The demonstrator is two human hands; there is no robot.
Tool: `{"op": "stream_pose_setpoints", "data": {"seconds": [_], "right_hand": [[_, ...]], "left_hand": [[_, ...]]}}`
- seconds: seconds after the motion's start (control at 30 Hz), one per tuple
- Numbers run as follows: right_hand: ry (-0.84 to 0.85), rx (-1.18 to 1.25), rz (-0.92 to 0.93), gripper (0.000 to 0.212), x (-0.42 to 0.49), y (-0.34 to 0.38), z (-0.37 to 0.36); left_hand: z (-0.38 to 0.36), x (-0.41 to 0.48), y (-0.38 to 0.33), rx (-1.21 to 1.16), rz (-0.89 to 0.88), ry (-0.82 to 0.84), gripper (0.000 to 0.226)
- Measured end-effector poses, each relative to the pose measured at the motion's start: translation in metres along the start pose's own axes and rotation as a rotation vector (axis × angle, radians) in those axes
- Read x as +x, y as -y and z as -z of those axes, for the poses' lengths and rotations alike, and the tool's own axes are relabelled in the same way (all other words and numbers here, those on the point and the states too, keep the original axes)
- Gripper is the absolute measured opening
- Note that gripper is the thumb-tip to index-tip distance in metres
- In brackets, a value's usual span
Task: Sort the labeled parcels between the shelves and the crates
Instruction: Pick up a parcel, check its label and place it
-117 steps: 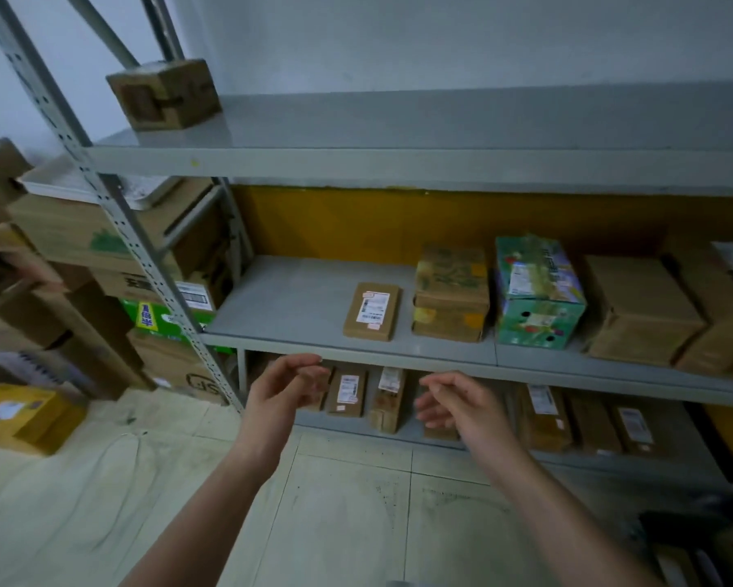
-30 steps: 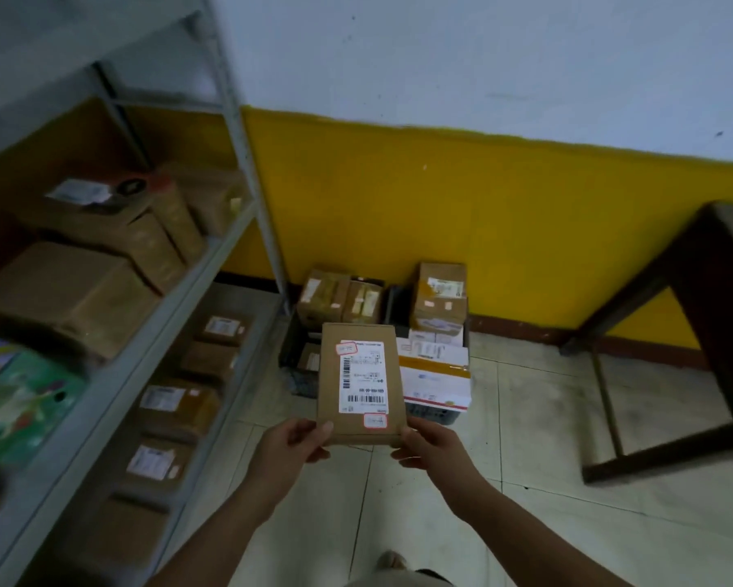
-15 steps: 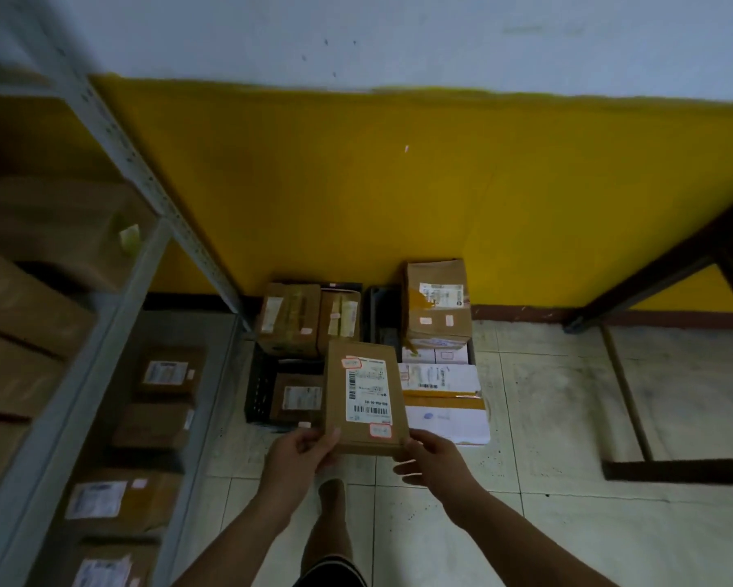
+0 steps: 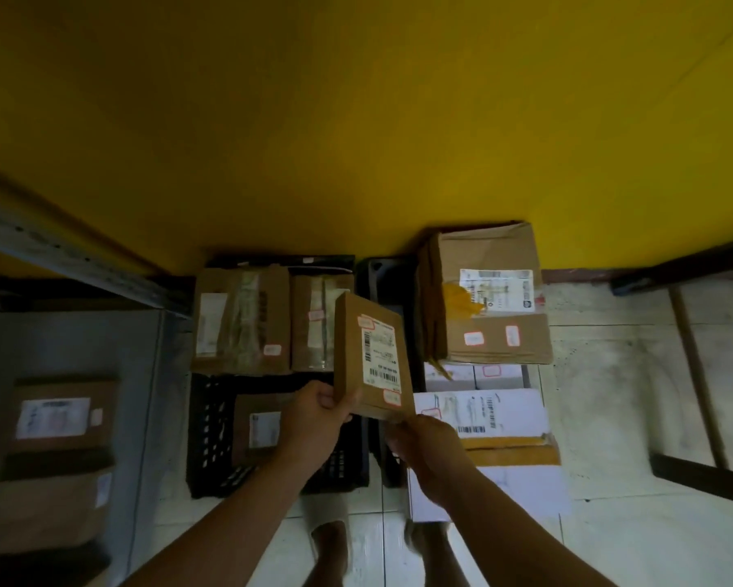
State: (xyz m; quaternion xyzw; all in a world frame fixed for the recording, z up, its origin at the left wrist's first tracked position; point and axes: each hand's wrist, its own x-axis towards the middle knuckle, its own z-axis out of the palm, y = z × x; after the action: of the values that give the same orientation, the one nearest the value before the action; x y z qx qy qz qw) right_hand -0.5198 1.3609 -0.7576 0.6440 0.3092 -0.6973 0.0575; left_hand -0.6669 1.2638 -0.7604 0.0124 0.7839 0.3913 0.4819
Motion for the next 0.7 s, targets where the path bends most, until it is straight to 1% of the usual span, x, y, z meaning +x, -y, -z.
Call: {"op": "stream_pose_setpoints", "data": {"seconds": [0.03,0.1,0.17,0.23,0.33,0.4,0.5,0.63,0.7], "right_hand": [[-0.018,0.081,-0.05,0.022,0.017,0.002,-0.002],[0.005,0.312,-0.116,0.024,0.045,0.006,-0.009],[0.049,0.538,-0.112,0.025,0.066,0.014,-0.019],[0.066,0.647,-0.099,0.03,0.087,0.018,-0.027],[0.087,0.714,-0.087,0.035,0.116,0.022,-0.032],[0.071,0.752,-0.088,0.036,0.129,0.025,-0.033],[0.053,0.745,-0.082,0.04,0.146,0.028,-0.031],[-0.029,0.718,-0.098,0.041,0.17,0.032,-0.03],[-0.066,0.75,-0.108,0.043,0.183,0.034,-0.033]], "left_hand": [[-0.008,0.015,0.003,0.007,-0.009,-0.011,0.028],[-0.024,0.042,0.008,0.027,-0.031,-0.033,0.025],[-0.038,0.064,0.009,0.05,-0.057,-0.055,0.023],[-0.051,0.083,0.009,0.067,-0.078,-0.045,0.025],[-0.065,0.105,0.006,0.159,-0.102,-0.042,0.029],[-0.072,0.115,0.002,0.23,-0.123,-0.039,0.032],[-0.082,0.128,0.001,0.307,-0.13,0.0,0.032],[-0.088,0.146,0.001,0.397,-0.155,0.035,0.035],[-0.089,0.153,0.001,0.446,-0.169,0.072,0.03]]}}
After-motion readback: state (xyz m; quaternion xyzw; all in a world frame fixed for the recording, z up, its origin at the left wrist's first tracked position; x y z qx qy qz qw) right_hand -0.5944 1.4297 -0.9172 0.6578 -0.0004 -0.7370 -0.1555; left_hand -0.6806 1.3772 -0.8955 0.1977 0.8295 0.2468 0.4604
